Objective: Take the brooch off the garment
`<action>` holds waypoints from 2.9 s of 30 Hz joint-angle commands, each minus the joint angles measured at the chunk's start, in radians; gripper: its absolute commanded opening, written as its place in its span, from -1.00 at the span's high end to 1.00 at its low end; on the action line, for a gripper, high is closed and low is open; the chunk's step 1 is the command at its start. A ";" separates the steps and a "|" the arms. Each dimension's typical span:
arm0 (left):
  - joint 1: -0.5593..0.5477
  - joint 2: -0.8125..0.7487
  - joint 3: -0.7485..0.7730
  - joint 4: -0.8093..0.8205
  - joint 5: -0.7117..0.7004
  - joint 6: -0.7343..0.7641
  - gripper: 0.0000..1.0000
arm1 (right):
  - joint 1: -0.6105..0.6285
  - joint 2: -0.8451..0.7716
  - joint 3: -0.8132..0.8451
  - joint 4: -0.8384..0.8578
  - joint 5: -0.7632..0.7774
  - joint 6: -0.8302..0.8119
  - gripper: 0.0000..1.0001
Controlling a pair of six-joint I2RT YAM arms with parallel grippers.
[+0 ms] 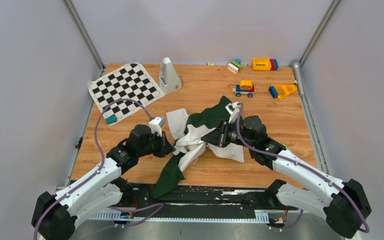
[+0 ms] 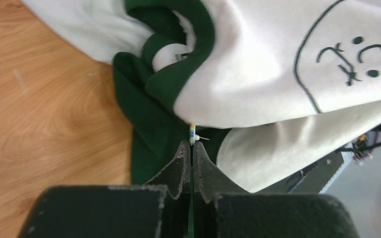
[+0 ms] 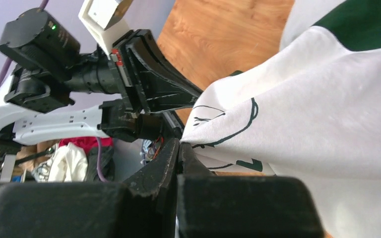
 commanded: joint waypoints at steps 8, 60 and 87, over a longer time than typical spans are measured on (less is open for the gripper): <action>0.006 -0.090 0.152 -0.230 -0.097 -0.007 1.00 | -0.003 -0.061 -0.009 -0.121 0.105 -0.082 -0.62; 0.005 -0.133 0.101 0.204 0.435 -0.227 1.00 | 0.097 0.140 0.037 0.338 -0.208 -0.074 0.38; 0.005 -0.153 0.093 0.248 0.473 -0.229 1.00 | 0.097 0.178 0.054 0.316 -0.196 -0.040 0.70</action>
